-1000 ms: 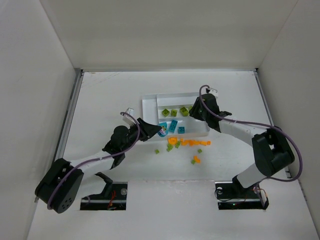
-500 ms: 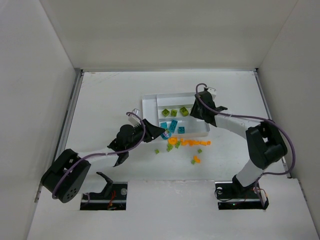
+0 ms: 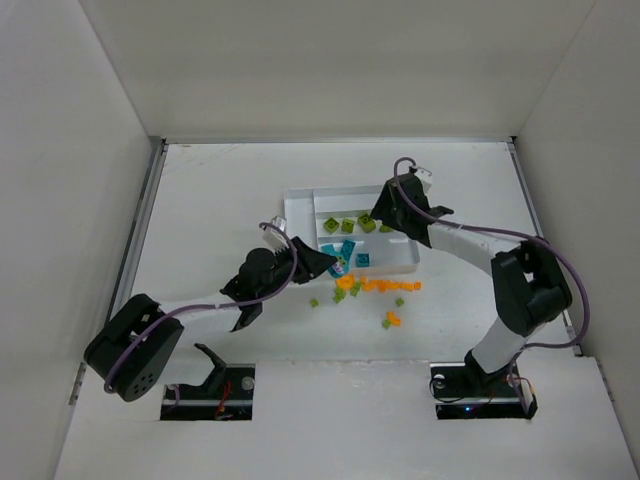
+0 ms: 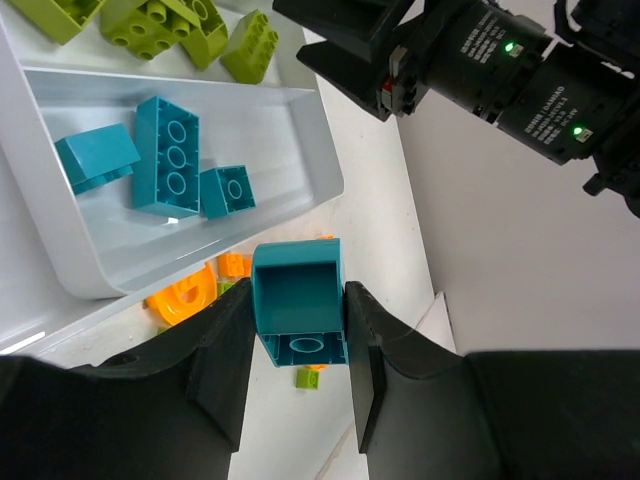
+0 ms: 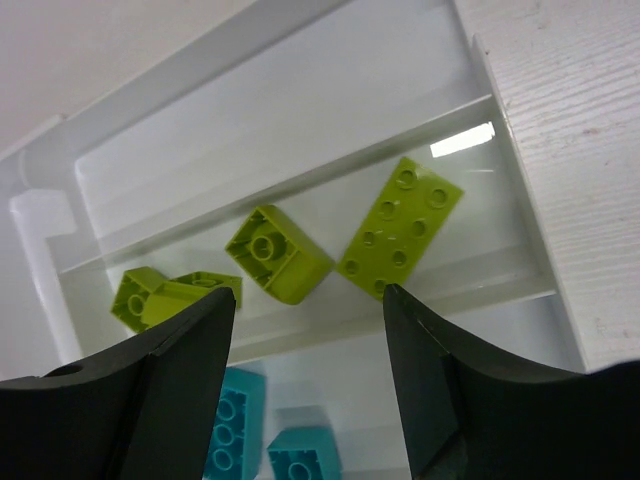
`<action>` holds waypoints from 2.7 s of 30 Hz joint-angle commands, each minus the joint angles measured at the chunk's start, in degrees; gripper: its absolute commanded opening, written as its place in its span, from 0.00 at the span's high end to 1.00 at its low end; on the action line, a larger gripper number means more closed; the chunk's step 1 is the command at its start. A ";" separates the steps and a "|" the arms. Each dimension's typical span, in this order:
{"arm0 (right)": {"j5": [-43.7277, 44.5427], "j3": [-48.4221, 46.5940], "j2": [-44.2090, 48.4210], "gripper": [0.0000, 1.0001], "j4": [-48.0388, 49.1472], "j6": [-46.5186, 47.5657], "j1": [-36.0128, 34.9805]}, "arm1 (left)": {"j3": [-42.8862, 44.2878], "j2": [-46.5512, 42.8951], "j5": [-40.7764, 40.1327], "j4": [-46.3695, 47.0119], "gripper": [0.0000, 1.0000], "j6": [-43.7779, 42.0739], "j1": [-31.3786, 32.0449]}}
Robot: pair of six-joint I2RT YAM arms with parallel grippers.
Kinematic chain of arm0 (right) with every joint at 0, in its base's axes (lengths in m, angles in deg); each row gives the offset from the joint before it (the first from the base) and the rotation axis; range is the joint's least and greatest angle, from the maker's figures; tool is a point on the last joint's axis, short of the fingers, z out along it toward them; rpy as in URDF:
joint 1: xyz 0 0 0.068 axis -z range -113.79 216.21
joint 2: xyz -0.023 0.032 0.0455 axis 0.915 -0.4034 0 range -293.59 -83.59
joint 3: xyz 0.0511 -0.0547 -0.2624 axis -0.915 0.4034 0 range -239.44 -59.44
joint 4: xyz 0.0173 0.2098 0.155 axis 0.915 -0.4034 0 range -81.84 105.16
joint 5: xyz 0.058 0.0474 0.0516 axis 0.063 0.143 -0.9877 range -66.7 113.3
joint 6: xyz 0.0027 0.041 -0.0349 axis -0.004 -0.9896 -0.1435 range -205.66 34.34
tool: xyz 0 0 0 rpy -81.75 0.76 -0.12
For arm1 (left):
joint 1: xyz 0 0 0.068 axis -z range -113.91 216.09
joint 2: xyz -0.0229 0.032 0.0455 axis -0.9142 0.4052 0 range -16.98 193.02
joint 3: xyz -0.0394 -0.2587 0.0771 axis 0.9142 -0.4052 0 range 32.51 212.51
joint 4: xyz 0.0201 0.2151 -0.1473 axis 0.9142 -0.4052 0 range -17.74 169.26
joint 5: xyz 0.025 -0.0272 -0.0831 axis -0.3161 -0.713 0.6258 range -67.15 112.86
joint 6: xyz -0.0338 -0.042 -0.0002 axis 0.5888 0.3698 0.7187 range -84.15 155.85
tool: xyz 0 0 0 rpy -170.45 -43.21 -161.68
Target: Sort the legos into containers by color
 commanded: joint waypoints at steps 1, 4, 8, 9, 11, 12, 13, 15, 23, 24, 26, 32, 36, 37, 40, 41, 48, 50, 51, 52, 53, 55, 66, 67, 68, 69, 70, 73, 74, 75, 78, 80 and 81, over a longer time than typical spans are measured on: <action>-1.20 2.10 6.53 0.34 5.03 -1.79 -0.63 | 2.96 0.27 -1.75 3.45 0.80 -1.63 1.20; -0.24 7.99 13.29 0.41 9.78 -1.88 -0.63 | 4.63 1.41 -3.68 2.57 0.80 -3.13 2.69; 1.70 18.00 23.31 0.65 15.67 -1.00 -0.46 | 8.58 3.95 -7.54 0.73 0.80 -6.11 5.32; 1.96 20.29 25.16 0.69 16.64 -0.74 -0.54 | 9.72 4.65 -8.77 0.11 0.80 -6.90 6.03; 2.31 24.51 28.51 0.74 17.61 -0.47 0.07 | 12.35 6.32 -11.76 -1.99 0.80 -8.14 7.17; 2.58 26.53 30.09 0.74 17.70 -0.73 0.24 | 13.33 7.11 -13.25 -2.78 0.80 -8.49 7.61; 2.84 28.38 31.58 0.74 17.70 -0.82 0.42 | 14.47 8.25 -14.66 -3.40 0.80 -9.10 8.14; 3.46 31.81 35.01 0.73 17.70 -1.35 0.16 | 16.93 11.33 -16.60 -4.20 0.79 -9.98 9.19; 6.27 39.29 49.16 0.68 15.60 -3.55 -1.69 | 26.25 22.67 -25.11 -6.74 0.80 -8.76 13.24; 6.27 39.30 50.22 0.68 14.55 -3.64 -1.69 | 27.30 23.72 -27.22 -7.18 0.80 -8.58 13.85; 6.36 39.38 51.28 0.68 13.49 -3.38 -1.69 | 28.45 25.05 -29.95 -6.84 0.80 -8.49 14.91; 6.01 40.70 53.65 0.65 13.22 -2.85 -1.86 | 33.11 29.35 -34.01 -7.28 0.75 -9.55 17.55; 5.22 40.53 53.92 0.54 11.38 -1.79 -2.91 | 34.87 31.90 -34.01 -7.62 0.63 -9.02 18.16; 5.39 40.44 54.01 0.51 10.68 -1.62 -3.35 | 35.04 32.08 -34.10 -7.97 0.60 -8.93 18.34; 5.57 40.44 54.97 0.46 9.18 -1.44 -4.58 | 35.05 32.00 -34.18 -8.33 0.53 -9.11 18.43; 5.31 40.70 55.41 0.45 8.74 -1.44 -5.37 | 34.87 31.65 -34.18 -8.33 0.51 -9.28 18.43; 4.69 39.39 55.25 0.63 4.35 -0.83 -14.14 | 29.96 25.07 -33.57 -8.50 0.60 -11.65 17.64; 4.86 38.16 53.14 0.74 2.94 -0.83 -18.71 | 27.06 21.38 -33.13 -8.94 0.69 -13.93 17.64; 5.21 37.46 51.56 0.77 2.50 -1.09 -21.17 | 25.48 19.27 -33.04 -9.47 0.72 -14.81 17.64; 5.56 36.84 49.63 0.78 2.41 -1.35 -23.55 | 23.81 16.99 -33.13 -10.26 0.74 -15.52 17.64; 6.09 36.14 47.44 0.78 2.84 -1.53 -25.75 | 22.05 14.62 -33.30 -11.22 0.76 -15.96 17.55; 7.06 34.30 41.65 0.76 4.16 -2.40 -30.05 | 18.45 9.61 -33.74 -13.59 0.76 -16.31 17.20; 2.76 22.70 14.39 0.39 11.64 1.63 -35.35 | 3.86 -15.01 -37.53 -34.24 0.72 -15.35 14.39; 2.76 21.73 12.63 0.40 11.29 1.64 -35.35 | 3.41 -15.55 -37.35 -35.13 0.71 -15.17 14.38; 2.84 20.76 11.05 0.40 11.11 1.64 -35.35 | 2.88 -16.25 -37.09 -36.35 0.70 -15.09 14.12; 3.02 20.14 9.64 0.41 10.94 1.46 -35.35 | 2.44 -16.69 -37.00 -37.50 0.69 -14.91 14.21; 3.11 19.44 8.32 0.41 10.50 1.11 -35.35 | 2.18 -17.04 -36.91 -38.29 0.67 -14.73 14.30; 4.33 17.51 5.59 0.42 9.18 0.67 -35.35 | 1.82 -17.49 -36.91 -40.14 0.64 -14.64 14.56; 5.21 17.07 4.97 0.43 8.74 0.67 -35.35 | 1.65 -17.57 -36.82 -40.49 0.63 -14.64 14.73; 6.00 16.63 4.36 0.44 8.13 0.67 -35.35 | 1.56 -17.66 -36.82 -40.85 0.62 -14.64 14.82; 7.94 15.22 3.12 0.49 5.93 0.58 -35.52 | 1.12 -18.01 -36.65 -42.16 0.60 -14.47 15.00; 8.29 14.69 2.51 0.52 5.49 0.58 -36.05 | 0.86 -18.54 -36.56 -43.22 0.59 -13.77 15.00; 8.29 14.43 2.42 0.52 5.05 0.58 -36.14 | 0.68 -18.80 -36.38 -43.83 0.59 -13.59 15.00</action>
